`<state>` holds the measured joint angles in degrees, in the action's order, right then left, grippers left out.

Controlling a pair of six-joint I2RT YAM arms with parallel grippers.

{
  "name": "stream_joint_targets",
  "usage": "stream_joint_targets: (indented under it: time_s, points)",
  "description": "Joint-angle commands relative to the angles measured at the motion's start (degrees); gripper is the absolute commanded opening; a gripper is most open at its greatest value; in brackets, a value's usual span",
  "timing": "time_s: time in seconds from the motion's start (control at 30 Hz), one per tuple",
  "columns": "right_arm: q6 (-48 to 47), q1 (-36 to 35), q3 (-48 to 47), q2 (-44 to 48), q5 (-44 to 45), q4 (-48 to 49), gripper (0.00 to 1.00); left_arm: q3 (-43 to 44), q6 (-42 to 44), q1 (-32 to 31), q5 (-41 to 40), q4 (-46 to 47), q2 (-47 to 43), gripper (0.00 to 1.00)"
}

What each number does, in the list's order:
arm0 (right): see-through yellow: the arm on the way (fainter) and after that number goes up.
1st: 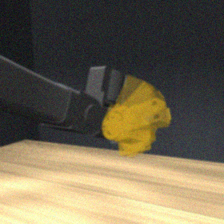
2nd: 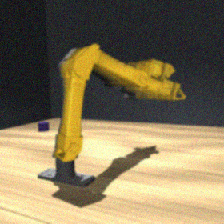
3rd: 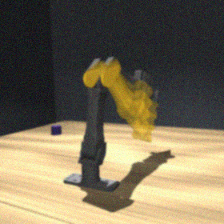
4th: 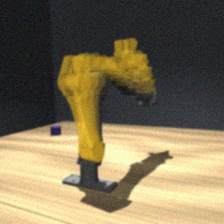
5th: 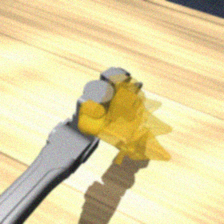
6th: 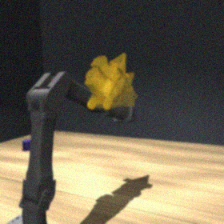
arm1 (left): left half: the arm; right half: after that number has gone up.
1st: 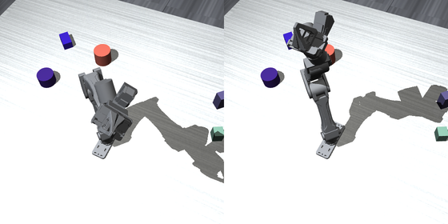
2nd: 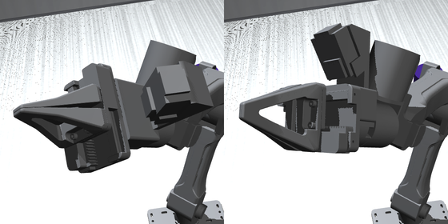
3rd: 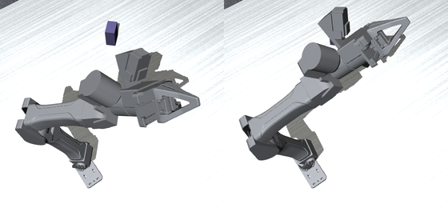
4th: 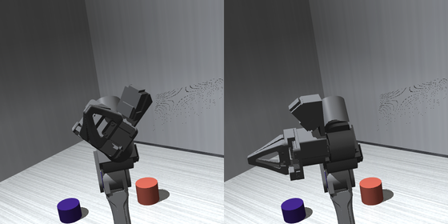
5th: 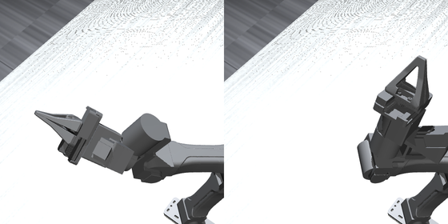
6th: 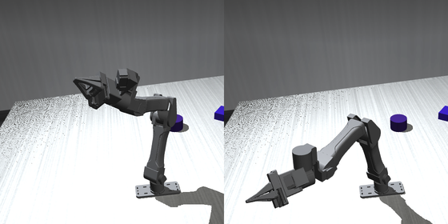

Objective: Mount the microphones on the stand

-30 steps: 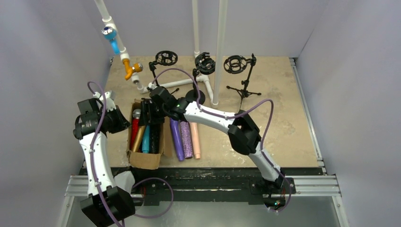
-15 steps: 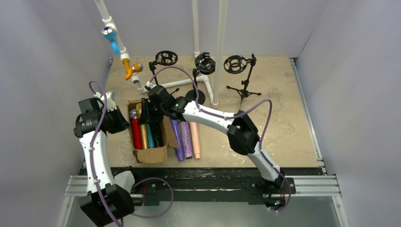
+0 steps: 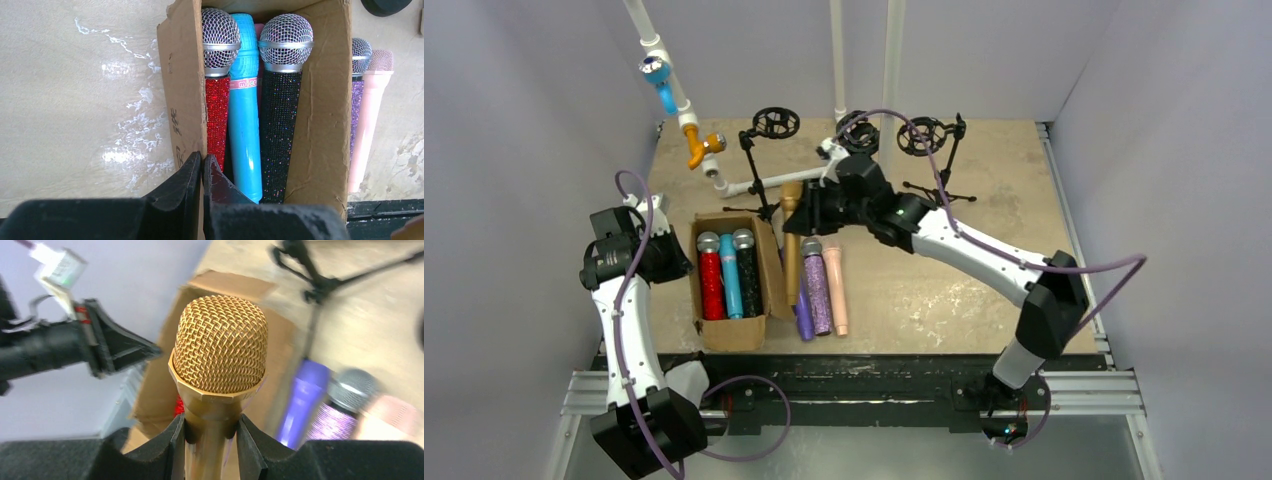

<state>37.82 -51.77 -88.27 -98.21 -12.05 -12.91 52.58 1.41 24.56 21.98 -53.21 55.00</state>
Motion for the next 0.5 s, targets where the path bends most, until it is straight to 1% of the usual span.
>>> stream_joint_targets:
  time_s: [0.0, 0.1, 0.23, 0.33, 0.47]
  points:
    - [-4.2, 4.4, 12.1, 8.4, 1.5, -0.9, 0.01, 2.6, 1.4, -0.3, 0.7, 2.8, -0.4, 0.00]
    - [-6.3, 5.4, 19.2, 11.4, 7.6, -2.8, 0.01, 2.8, 1.3, -0.3, 1.0, 2.7, -0.5, 0.00]
    - [-6.2, 6.3, 27.2, 12.5, 11.6, -0.5, 0.01, 2.6, 1.7, -0.3, 1.5, 2.4, -0.8, 0.00]
    - [-6.0, 7.3, 30.1, 11.2, 14.1, 1.6, 0.00, 2.9, 2.2, -0.4, 1.9, 1.6, -0.8, 0.00]
    - [-5.0, 8.5, 31.5, 8.1, 13.6, 4.8, 0.00, 3.3, 2.8, -0.4, 2.4, 0.8, -1.1, 0.00]
